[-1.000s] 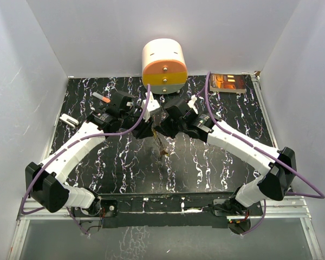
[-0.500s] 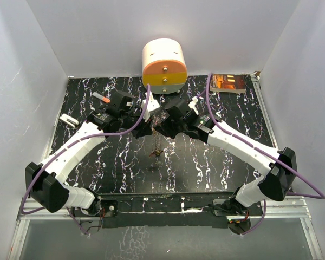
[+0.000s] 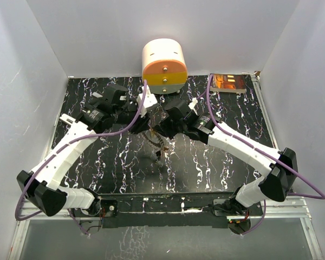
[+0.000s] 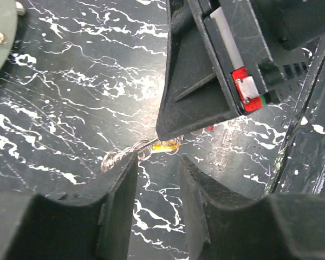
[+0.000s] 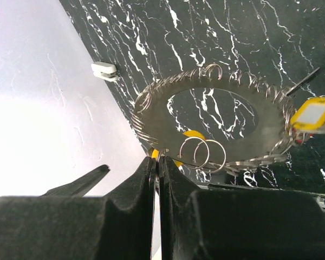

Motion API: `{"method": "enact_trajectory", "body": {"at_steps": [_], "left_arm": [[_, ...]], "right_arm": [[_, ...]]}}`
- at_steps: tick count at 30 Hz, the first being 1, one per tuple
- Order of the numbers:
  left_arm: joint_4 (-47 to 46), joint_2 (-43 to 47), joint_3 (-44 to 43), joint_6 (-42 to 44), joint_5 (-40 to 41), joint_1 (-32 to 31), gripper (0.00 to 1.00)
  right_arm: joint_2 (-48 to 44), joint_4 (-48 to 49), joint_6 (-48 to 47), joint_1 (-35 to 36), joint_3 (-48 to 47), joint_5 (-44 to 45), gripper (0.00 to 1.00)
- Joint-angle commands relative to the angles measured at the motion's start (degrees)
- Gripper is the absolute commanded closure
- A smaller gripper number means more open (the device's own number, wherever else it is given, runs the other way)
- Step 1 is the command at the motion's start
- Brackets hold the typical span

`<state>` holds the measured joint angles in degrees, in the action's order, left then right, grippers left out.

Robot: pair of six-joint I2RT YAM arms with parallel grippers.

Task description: Put the keys on the keyring

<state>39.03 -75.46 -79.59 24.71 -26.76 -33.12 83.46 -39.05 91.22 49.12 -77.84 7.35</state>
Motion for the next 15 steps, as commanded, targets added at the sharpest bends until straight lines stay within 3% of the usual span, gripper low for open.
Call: {"method": "enact_trajectory", "body": {"at_steps": [1, 5, 11, 15], "left_arm": [[4.62, 2.97, -3.18, 3.71, 2.32, -0.26, 0.63], [4.97, 2.32, -1.06, 3.49, 2.17, -0.22, 0.63], [-6.24, 8.32, 8.67, -0.38, 3.65, -0.33, 0.63], [-9.33, 9.36, 10.43, -0.78, 5.01, -0.49, 0.63]], "right_arm": [[-1.42, 6.62, 2.35, 0.32, -1.03, -0.28, 0.92], [-0.79, 6.60, 2.33, 0.27, -2.11, -0.13, 0.92], [-0.39, 6.59, 2.68, 0.00, -2.36, -0.82, 0.92], [0.32, 6.64, 2.95, 0.01, -3.00, -1.46, 0.92]]}}
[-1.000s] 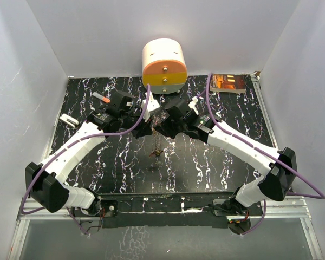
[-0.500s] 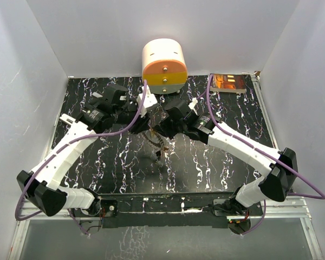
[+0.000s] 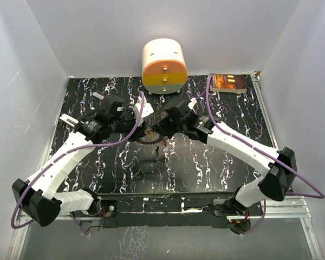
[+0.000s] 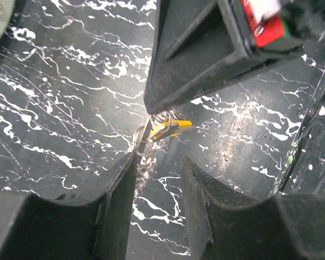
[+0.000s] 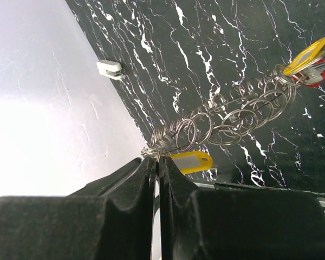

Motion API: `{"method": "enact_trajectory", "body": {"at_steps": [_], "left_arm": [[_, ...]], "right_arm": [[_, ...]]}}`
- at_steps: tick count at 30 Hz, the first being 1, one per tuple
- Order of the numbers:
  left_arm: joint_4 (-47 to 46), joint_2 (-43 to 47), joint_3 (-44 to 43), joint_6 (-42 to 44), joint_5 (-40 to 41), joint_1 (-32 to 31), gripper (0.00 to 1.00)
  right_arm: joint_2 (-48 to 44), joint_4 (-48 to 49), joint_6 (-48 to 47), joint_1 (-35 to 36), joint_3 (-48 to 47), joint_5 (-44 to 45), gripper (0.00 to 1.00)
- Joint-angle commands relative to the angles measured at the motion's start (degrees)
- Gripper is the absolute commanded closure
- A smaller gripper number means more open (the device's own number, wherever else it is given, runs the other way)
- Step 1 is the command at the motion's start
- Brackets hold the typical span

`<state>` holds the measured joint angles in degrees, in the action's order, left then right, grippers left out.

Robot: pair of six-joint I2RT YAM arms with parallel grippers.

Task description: Put the keys on the keyring

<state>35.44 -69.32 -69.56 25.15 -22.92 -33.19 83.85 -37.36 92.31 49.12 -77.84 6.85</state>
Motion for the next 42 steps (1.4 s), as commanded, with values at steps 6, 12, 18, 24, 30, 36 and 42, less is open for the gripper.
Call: {"method": "enact_trajectory", "body": {"at_steps": [6, 12, 18, 24, 30, 36, 42], "left_arm": [[-8.61, 3.37, 1.86, -3.28, 2.05, -0.42, 0.63], [-11.40, 3.23, 3.24, -5.68, 1.10, -0.62, 0.63], [-11.50, 4.35, 3.92, -6.24, -0.97, -0.62, 0.63], [-10.93, 4.17, 3.46, -6.64, -2.45, -0.56, 0.63], [-12.67, 3.75, 4.71, -7.06, -2.46, -0.58, 0.68], [-12.12, 4.58, 5.60, -6.69, -2.61, -0.61, 0.87], [-11.29, 4.87, 5.89, -6.30, -4.83, -0.57, 0.88]], "right_arm": [[0.33, 5.81, 2.22, -0.01, -2.84, -2.04, 0.92], [0.19, 6.17, 2.27, 0.01, -2.74, -2.27, 0.92], [-0.48, 5.98, 2.10, 0.00, -2.55, -1.16, 0.92], [-0.14, 6.12, 2.10, 0.00, -2.66, -1.34, 0.92], [0.16, 6.73, 2.10, 0.01, -3.14, -2.05, 0.92], [-0.38, 6.85, 2.00, -0.05, -3.00, -1.47, 0.92], [-0.45, 6.87, 2.23, 0.00, -3.15, -1.37, 0.92]]}}
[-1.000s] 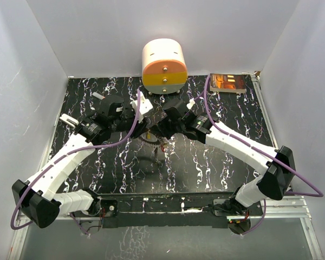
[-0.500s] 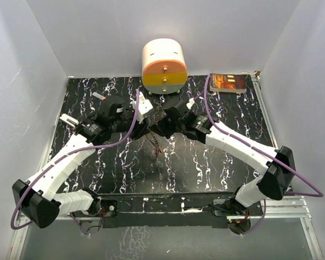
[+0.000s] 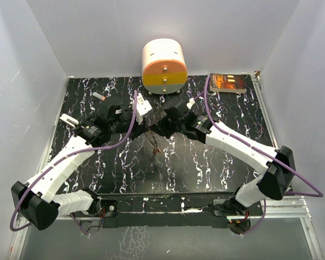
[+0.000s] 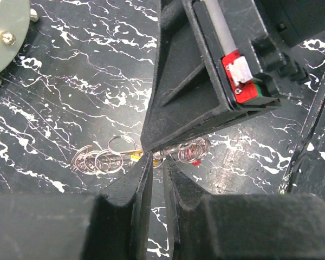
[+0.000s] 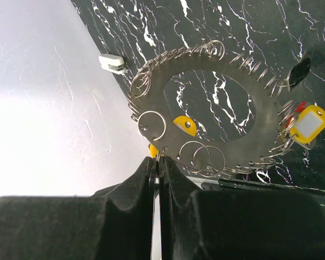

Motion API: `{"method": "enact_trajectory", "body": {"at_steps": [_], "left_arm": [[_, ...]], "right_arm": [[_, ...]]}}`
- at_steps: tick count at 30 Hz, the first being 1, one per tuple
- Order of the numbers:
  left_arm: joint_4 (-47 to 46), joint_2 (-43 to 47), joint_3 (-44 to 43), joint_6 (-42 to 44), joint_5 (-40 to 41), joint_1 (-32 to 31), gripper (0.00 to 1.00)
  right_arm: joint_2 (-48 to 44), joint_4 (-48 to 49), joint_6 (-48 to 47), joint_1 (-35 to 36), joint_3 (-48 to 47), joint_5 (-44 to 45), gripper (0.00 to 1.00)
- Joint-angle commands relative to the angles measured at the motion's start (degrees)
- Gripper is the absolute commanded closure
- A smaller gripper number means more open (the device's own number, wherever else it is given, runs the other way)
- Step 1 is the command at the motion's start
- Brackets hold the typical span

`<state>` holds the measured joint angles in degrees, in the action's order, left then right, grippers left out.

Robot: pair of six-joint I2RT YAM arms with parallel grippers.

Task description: Put the keys on the keyring

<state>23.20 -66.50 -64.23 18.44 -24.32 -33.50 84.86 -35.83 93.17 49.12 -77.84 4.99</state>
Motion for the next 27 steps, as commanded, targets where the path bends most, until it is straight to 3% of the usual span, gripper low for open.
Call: {"method": "enact_trajectory", "body": {"at_steps": [1, 14, 16, 20, 27], "left_arm": [[1.01, 2.03, 0.63, 0.53, -3.80, -0.26, 0.87], [1.24, 2.86, 2.41, 2.62, -1.88, -0.28, 0.85], [0.88, 2.93, 2.91, 3.12, -1.05, -0.26, 0.86], [0.19, 2.87, 3.42, 3.20, 0.48, -0.25, 1.00], [-0.17, 2.88, 3.49, 3.45, 1.67, -0.30, 1.00]], "right_arm": [[-1.41, 5.28, 1.37, -0.04, -3.25, 0.51, 0.92], [-1.25, 5.58, 1.33, 0.01, -3.95, 0.27, 0.92], [-1.44, 5.99, 1.41, -0.06, -3.69, -0.09, 0.92], [-1.80, 6.72, 1.66, -0.05, -3.28, -0.75, 0.92], [-2.17, 6.83, 1.71, -0.07, -3.04, -0.94, 0.92]]}}
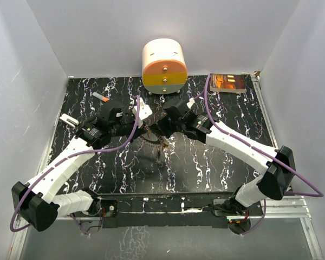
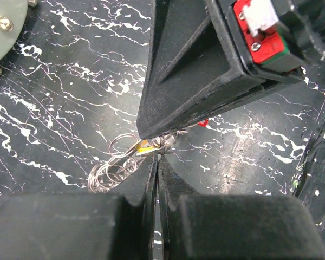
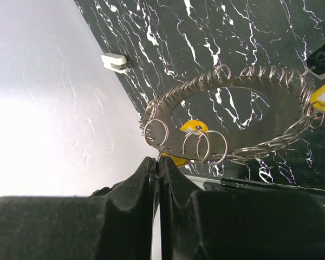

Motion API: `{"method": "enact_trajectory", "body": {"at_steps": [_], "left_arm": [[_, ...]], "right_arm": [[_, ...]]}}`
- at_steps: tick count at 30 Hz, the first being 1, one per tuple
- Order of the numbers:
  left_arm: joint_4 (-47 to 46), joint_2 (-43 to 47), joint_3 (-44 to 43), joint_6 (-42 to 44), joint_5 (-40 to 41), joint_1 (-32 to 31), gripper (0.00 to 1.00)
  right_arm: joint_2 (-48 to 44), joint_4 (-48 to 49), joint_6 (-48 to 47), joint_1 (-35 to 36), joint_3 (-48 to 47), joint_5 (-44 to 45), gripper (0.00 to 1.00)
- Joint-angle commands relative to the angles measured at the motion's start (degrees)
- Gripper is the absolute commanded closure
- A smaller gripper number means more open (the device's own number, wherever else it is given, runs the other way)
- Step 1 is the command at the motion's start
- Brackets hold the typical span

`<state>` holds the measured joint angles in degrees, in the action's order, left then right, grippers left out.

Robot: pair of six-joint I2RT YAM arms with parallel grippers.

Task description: Put the keys on the keyring

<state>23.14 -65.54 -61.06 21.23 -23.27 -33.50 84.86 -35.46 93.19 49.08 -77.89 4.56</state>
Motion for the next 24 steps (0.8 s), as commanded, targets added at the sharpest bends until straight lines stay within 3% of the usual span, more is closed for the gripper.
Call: {"method": "enact_trajectory", "body": {"at_steps": [1, 17, 21, 24], "left_arm": [[-0.18, 1.98, 0.25, 0.66, 0.79, -0.26, 1.00], [-0.85, 2.50, 0.21, 0.01, 1.39, -0.26, 1.00], [-1.16, 2.60, -0.47, -0.44, 1.56, -0.27, 0.78], [-0.78, 2.51, -0.93, -0.63, 1.03, -0.27, 0.72]], "right_arm": [[-2.20, 6.41, 1.74, 0.03, -2.91, -0.48, 0.92], [-3.08, 7.73, 3.11, 0.01, -1.27, -1.18, 0.92], [-2.70, 8.00, 3.09, 0.04, -1.23, -1.63, 0.92], [-2.68, 8.12, 3.20, 0.00, -1.06, -1.37, 0.92]]}}
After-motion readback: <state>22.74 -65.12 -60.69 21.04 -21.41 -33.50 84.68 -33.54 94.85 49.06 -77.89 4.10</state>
